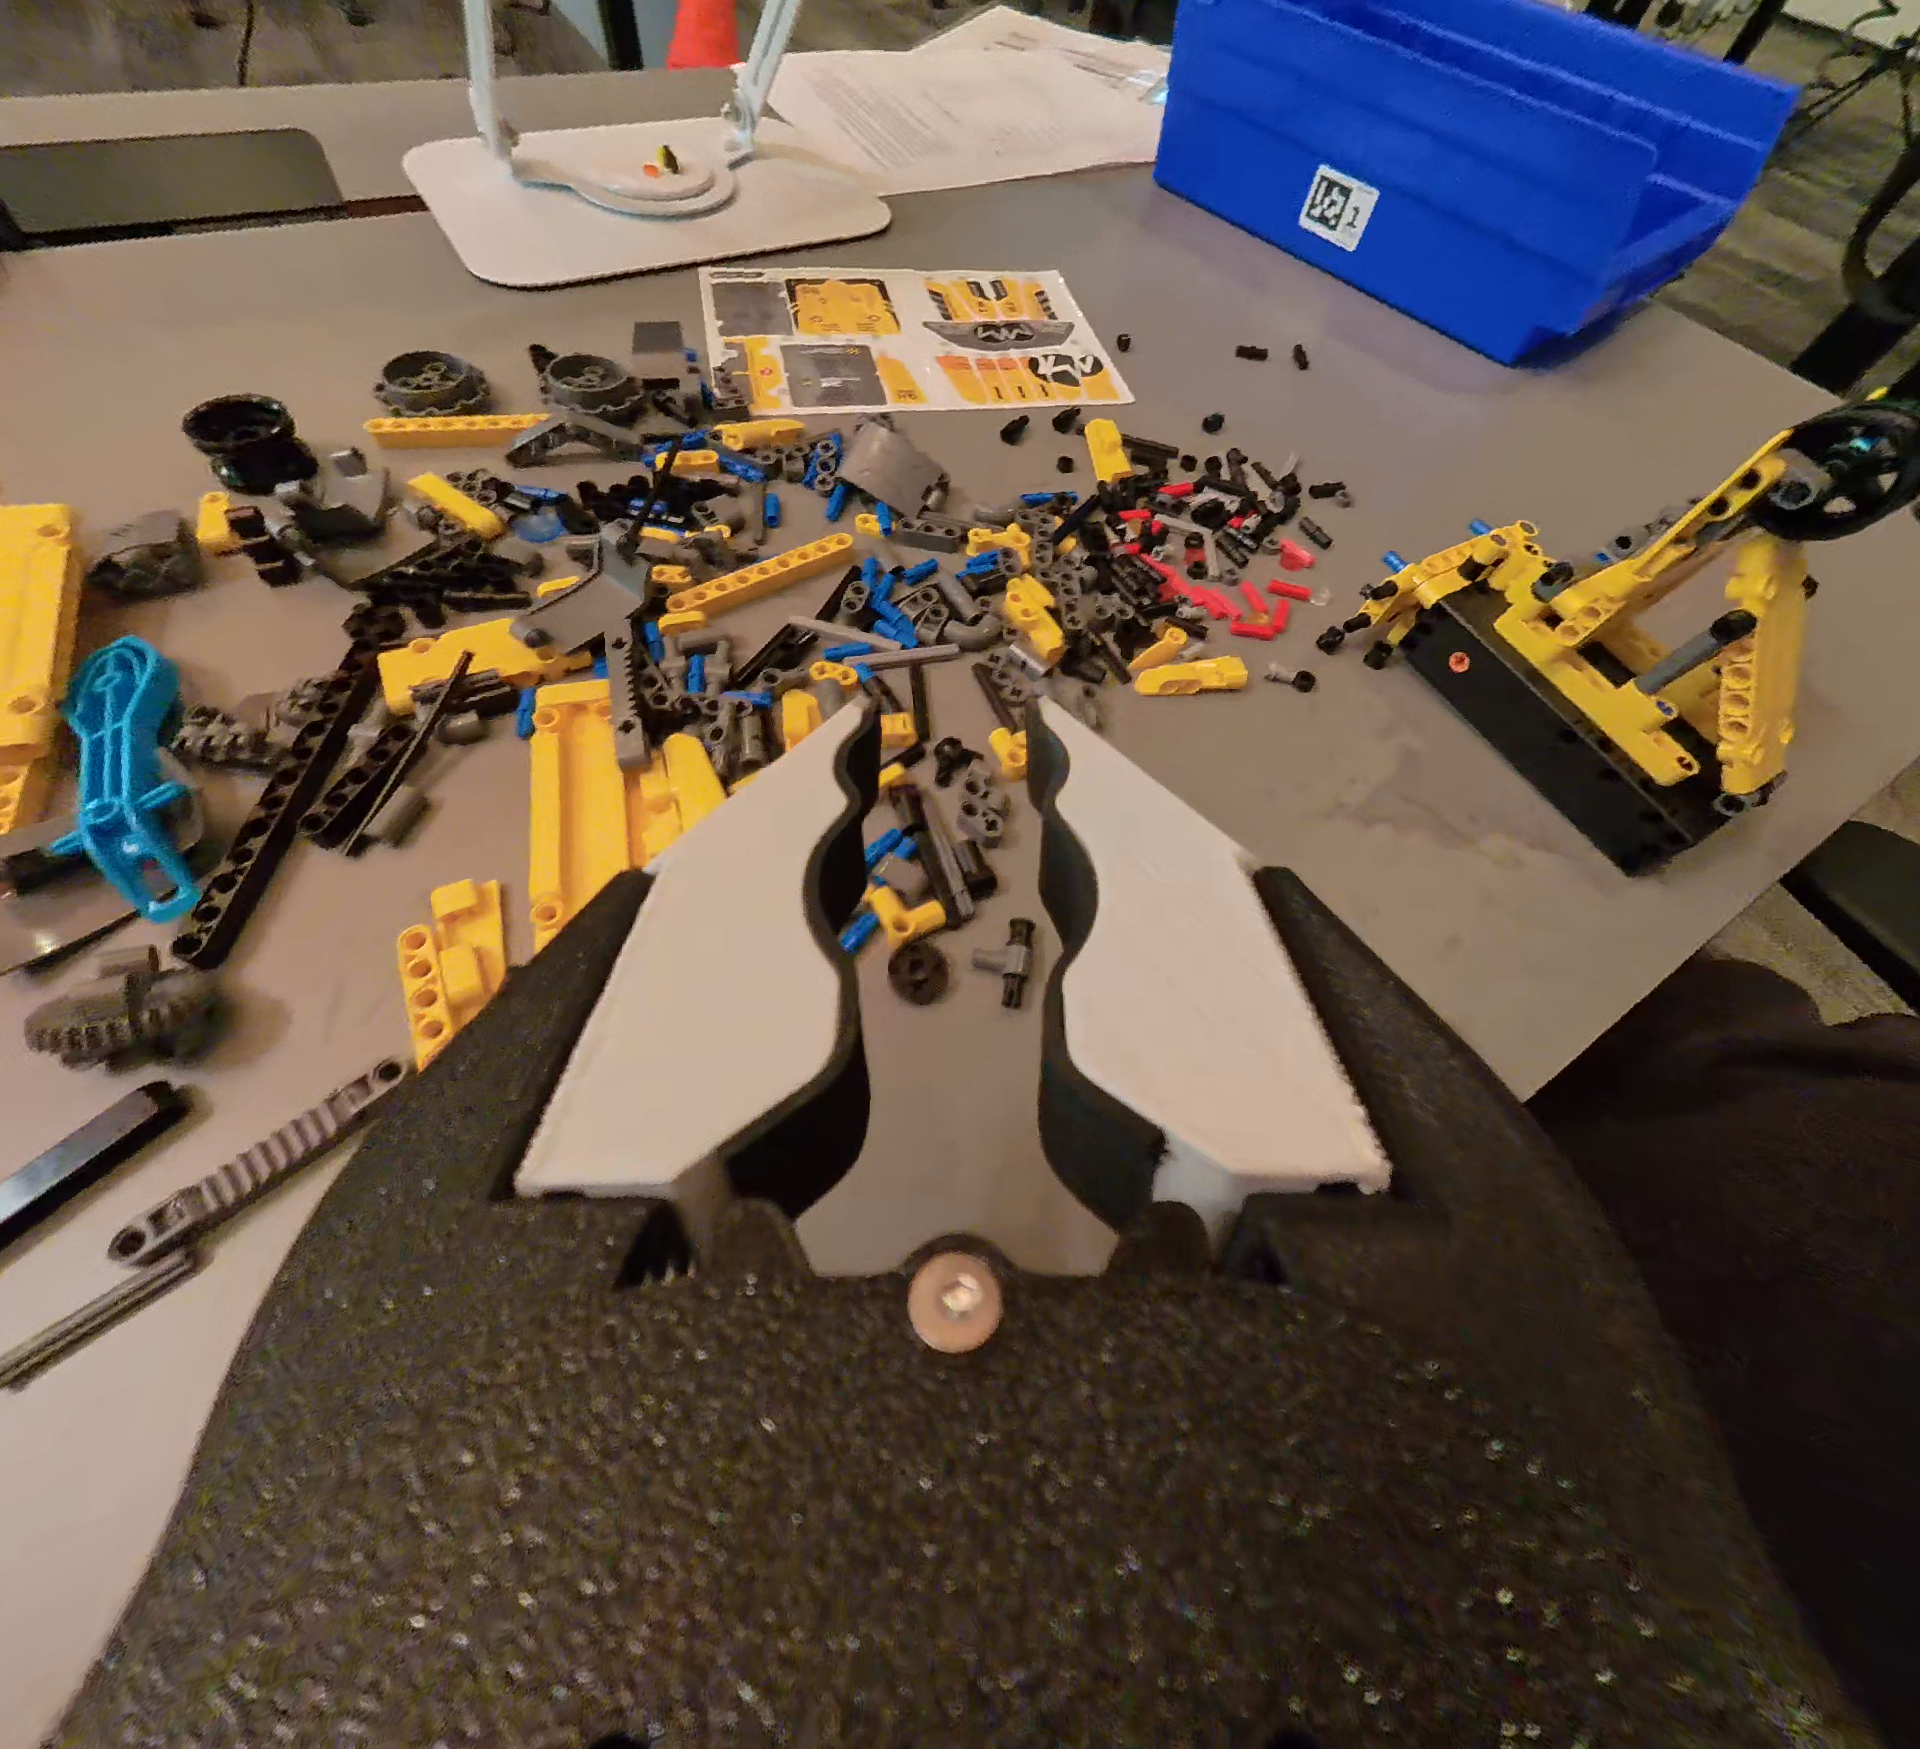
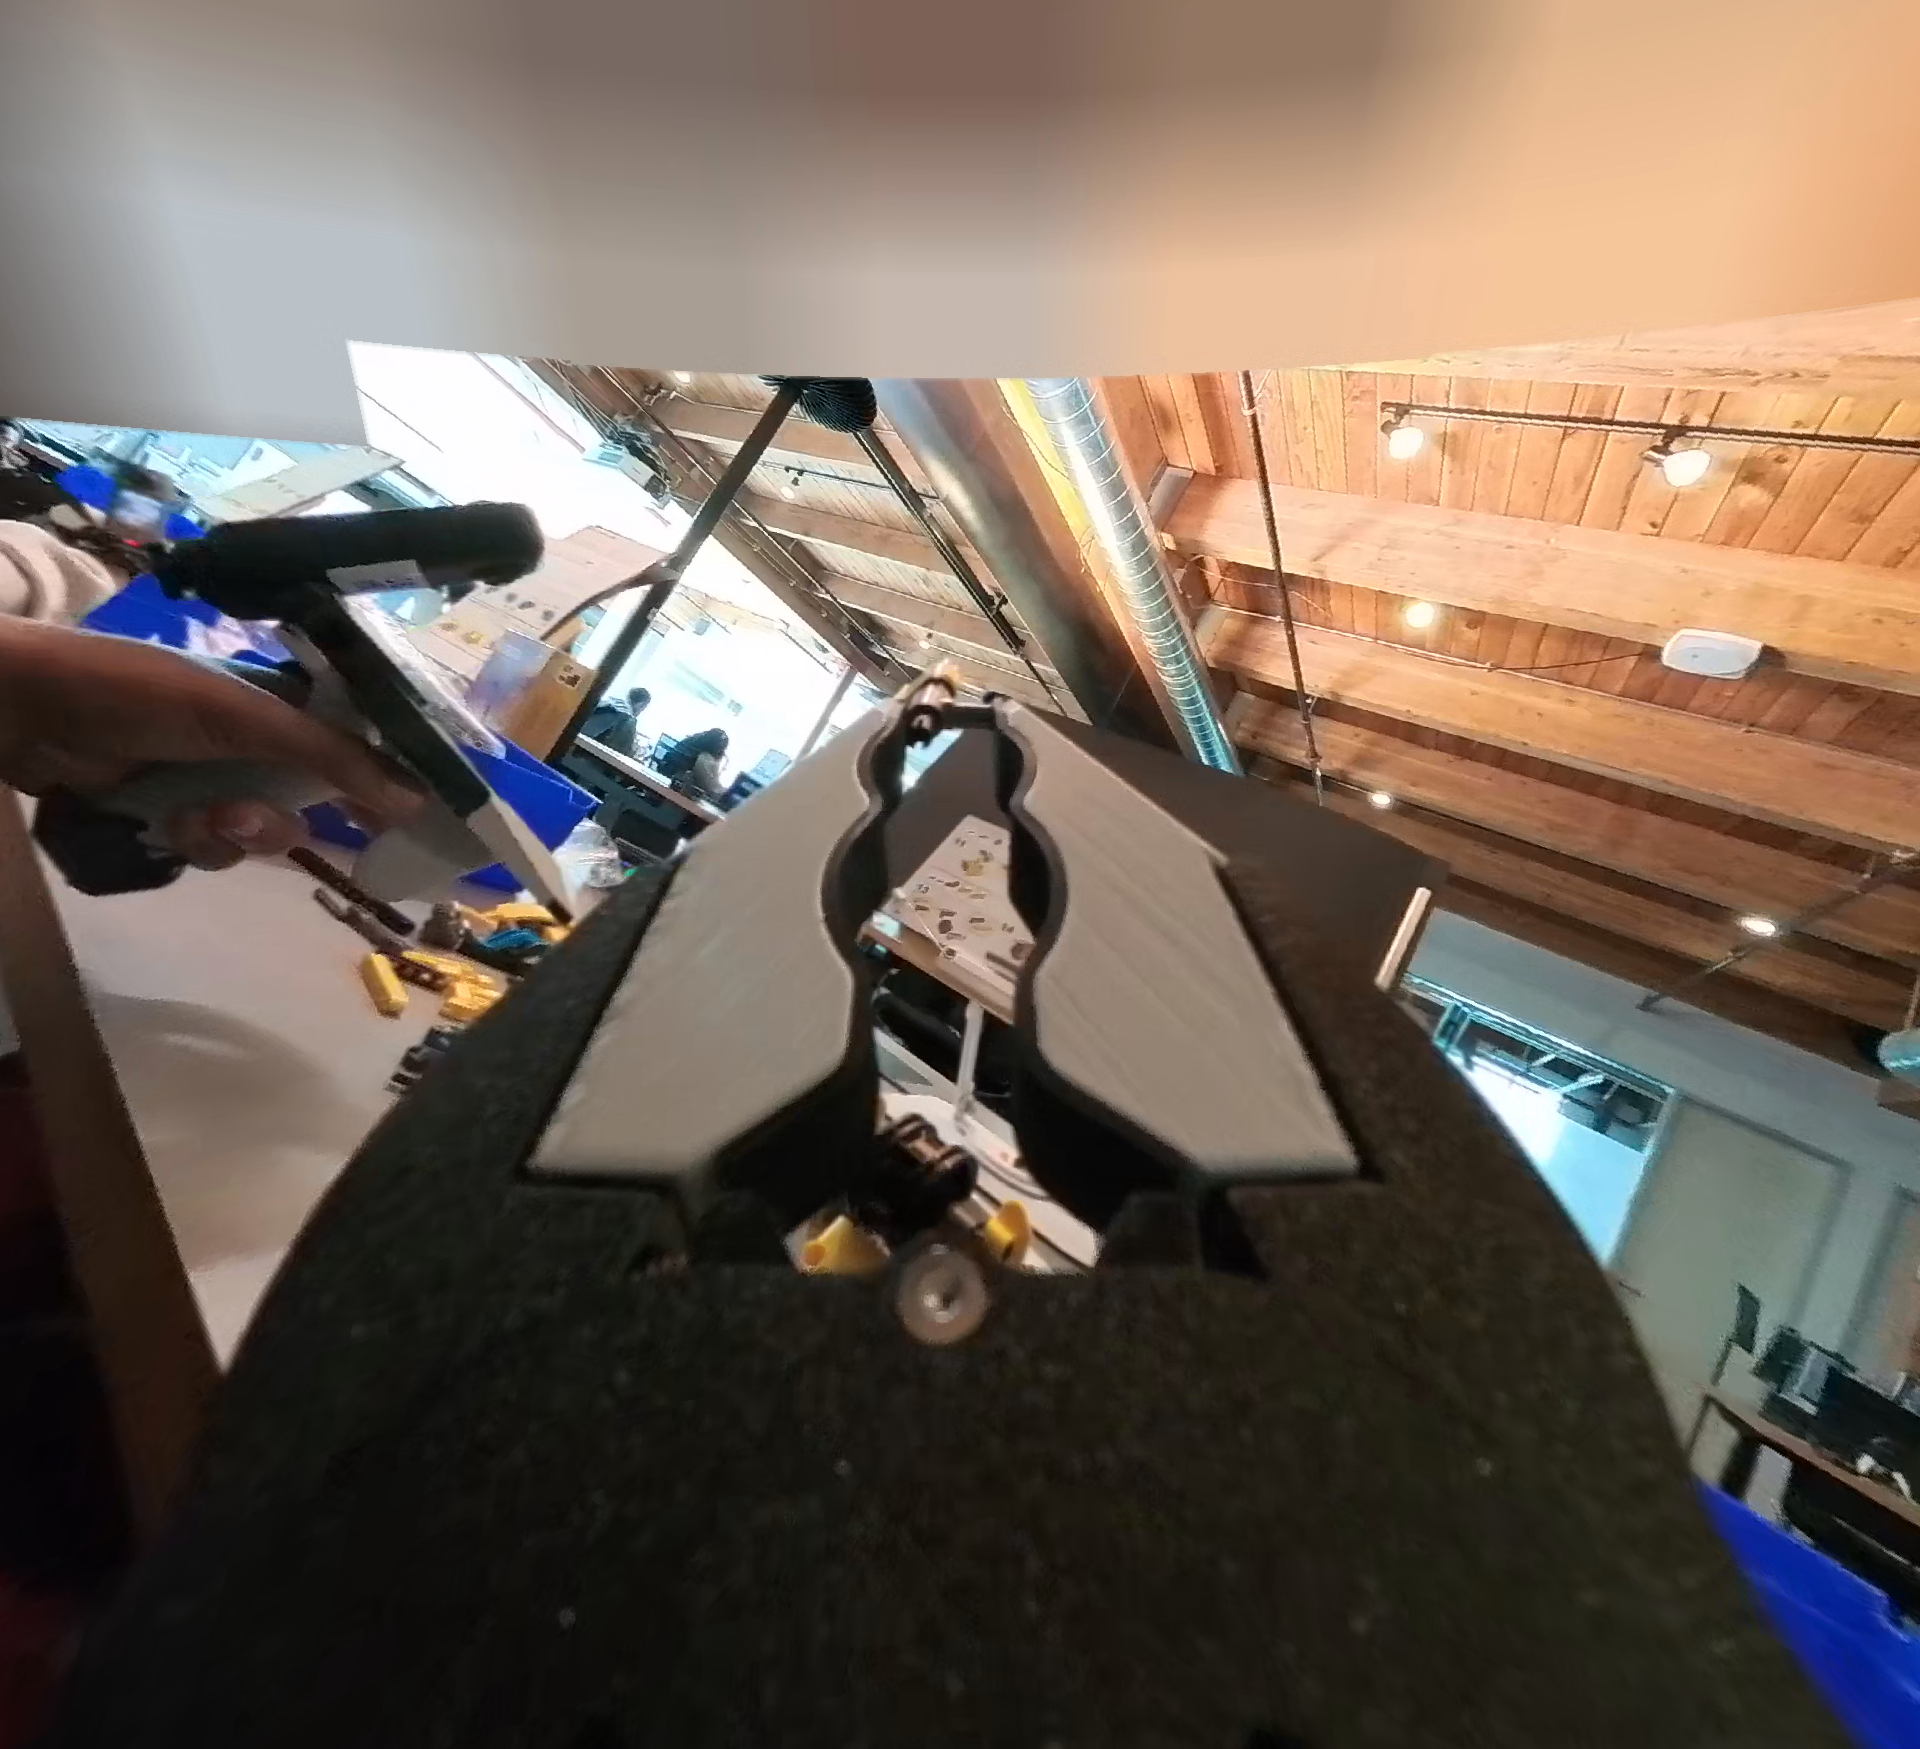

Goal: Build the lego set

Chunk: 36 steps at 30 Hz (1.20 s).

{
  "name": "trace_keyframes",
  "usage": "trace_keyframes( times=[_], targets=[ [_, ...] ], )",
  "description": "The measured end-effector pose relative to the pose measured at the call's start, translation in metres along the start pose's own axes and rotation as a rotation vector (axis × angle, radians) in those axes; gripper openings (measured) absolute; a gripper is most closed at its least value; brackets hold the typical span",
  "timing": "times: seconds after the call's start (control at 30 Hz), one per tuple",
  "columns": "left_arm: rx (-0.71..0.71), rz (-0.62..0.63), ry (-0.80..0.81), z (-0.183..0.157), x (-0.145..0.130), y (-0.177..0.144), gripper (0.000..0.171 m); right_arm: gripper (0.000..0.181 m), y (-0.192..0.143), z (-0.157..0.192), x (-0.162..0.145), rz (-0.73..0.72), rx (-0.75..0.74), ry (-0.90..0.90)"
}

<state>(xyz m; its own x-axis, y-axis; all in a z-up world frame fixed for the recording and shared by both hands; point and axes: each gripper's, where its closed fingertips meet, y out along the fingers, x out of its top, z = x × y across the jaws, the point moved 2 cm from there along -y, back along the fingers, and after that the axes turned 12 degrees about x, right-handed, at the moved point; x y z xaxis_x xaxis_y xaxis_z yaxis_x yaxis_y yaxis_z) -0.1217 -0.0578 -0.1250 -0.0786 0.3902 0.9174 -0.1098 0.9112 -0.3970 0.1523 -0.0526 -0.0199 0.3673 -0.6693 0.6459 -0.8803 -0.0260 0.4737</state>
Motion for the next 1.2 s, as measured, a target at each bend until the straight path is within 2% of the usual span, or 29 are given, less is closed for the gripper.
trace_keyframes(
  times=[0.17, 0.27, 0.37, 0.63, 0.87, 1.2],
  targets=[
    [-0.081, 0.145, 0.078, -0.014, -0.03, -0.004, 0.025, 0.015, 0.002, 0.004, -0.002, -0.013, 0.018, 0.039],
    [0.009, 0.259, 0.255, -0.011, -0.055, 0.001, 0.025, 0.015, 0.004, 0.006, -0.002, -0.012, 0.028, 0.043],
    [0.069, 0.278, 0.351, -0.011, -0.063, 0.004, 0.025, 0.015, 0.006, 0.009, -0.001, -0.014, 0.039, 0.045],
    [-0.015, 0.326, 0.265, -0.025, -0.073, 0.012, 0.025, 0.015, 0.006, 0.012, 0.002, -0.023, 0.049, 0.049],
    [-0.039, 0.363, 0.222, -0.022, -0.078, 0.018, 0.025, 0.015, 0.005, 0.011, 0.003, -0.026, 0.05, 0.054],
    [-0.04, 0.321, 0.209, -0.017, -0.074, 0.019, 0.024, 0.015, 0.005, 0.012, 0.002, -0.024, 0.056, 0.061]
  ],
)
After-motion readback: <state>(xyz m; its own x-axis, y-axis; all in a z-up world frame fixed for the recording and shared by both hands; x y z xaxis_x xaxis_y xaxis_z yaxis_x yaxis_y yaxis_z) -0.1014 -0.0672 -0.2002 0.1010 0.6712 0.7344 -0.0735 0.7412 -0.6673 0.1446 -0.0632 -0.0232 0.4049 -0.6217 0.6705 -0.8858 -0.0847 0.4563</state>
